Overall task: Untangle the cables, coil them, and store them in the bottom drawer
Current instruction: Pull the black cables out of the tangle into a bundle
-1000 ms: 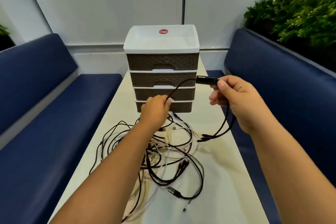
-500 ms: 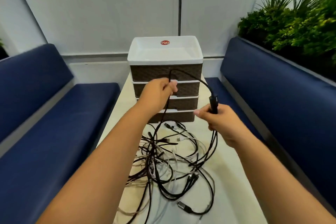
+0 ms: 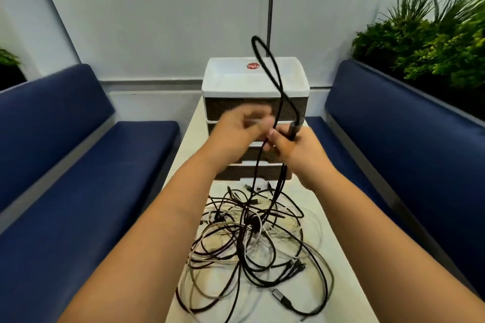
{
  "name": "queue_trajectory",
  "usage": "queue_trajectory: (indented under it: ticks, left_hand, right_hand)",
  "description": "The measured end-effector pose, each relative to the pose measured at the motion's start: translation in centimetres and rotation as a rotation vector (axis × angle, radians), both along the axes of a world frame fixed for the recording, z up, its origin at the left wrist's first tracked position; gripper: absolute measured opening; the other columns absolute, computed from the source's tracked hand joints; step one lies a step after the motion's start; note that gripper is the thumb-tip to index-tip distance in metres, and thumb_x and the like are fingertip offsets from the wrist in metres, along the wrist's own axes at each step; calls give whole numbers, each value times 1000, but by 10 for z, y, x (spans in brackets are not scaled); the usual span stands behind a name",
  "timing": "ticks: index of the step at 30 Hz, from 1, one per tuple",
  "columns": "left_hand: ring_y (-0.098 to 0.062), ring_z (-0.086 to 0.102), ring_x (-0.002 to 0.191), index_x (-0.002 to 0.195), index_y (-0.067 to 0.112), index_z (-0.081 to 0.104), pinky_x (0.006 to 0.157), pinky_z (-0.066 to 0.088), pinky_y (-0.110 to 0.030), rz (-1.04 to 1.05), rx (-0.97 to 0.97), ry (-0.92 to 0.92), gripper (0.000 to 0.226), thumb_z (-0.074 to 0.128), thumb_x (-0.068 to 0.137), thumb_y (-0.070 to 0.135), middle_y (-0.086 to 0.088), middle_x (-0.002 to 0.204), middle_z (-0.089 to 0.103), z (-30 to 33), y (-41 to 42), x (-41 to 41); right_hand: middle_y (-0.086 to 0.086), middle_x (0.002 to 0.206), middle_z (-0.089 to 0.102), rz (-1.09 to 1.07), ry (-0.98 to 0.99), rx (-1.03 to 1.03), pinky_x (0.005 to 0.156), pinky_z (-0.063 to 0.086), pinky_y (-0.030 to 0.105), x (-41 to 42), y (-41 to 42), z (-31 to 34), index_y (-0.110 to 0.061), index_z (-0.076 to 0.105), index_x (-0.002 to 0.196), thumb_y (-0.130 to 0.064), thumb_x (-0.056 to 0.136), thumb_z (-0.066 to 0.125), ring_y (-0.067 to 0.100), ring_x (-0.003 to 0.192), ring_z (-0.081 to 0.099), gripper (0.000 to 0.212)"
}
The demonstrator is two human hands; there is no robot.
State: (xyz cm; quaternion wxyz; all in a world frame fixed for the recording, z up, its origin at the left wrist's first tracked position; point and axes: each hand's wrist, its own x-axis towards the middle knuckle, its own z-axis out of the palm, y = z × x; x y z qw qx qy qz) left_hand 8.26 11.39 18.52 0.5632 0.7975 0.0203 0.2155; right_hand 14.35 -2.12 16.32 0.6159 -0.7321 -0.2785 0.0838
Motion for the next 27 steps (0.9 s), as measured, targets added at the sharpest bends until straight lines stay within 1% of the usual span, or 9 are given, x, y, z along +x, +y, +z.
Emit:
queue_trajectory:
  ticks: [5,10,13,16,19,22,24,26,27]
  left_hand:
    - [-9,67,98,108,21,70,91,50,-26,-93,-75,187,25,61,91,37,3,98,74,-74,4,-20]
    - [-2,63,87,108,23,73,72,44,-11,46,185,354,20,63,93,32,13,94,72,-119,10,-20]
    - [-1,62,82,101,20,75,67,42,-7,150,264,275,17,63,94,30,9,89,71,-117,12,-17]
    - [5,63,76,91,22,73,72,46,-14,180,94,158,12,63,93,30,6,86,72,-91,15,-10]
    - [-14,69,85,86,24,74,84,56,-34,205,45,53,19,63,91,38,0,87,74,-60,18,-2]
    - [-13,68,83,95,15,73,78,57,-26,164,-73,-60,17,61,95,28,-7,94,74,-23,14,-2]
    - [-10,67,81,97,13,72,73,56,-22,126,-119,-128,16,60,95,24,-5,94,73,0,11,-3]
    - [-10,68,81,94,14,72,72,56,-22,91,-184,-188,13,61,95,21,-4,90,73,17,8,-3]
    - [-11,69,81,94,14,72,72,55,-22,79,-223,-212,12,62,94,21,-4,89,73,24,6,-3]
  right_hand:
    - [5,69,62,55,16,96,51,38,19,4,1,30,-5,70,91,-23,100,53,5,46,43,26]
    - [5,66,56,52,37,213,47,33,17,8,-4,54,0,67,94,-22,101,51,6,46,39,28]
    - [2,63,49,-3,46,219,45,31,18,10,-9,47,-4,65,90,-25,102,49,5,44,36,29]
    - [0,61,46,-109,83,138,46,31,21,15,-14,22,-5,64,88,-32,99,53,7,46,36,32]
    - [-4,63,50,-60,174,73,51,34,23,10,-18,-3,-2,65,96,-45,88,65,6,49,38,44]
    - [-12,61,54,129,151,24,55,38,21,-3,-17,-15,-9,66,110,-41,84,70,1,52,45,41]
    - [-12,74,60,208,101,-34,61,46,22,-8,-11,-21,-18,66,115,-35,81,77,1,65,56,40]
    - [-7,79,61,181,98,-59,65,46,27,-12,-2,-25,-20,69,108,-28,81,78,7,71,57,30]
    - [-9,72,60,143,97,-62,62,43,27,-14,3,-26,-18,70,101,-27,83,77,6,66,54,21]
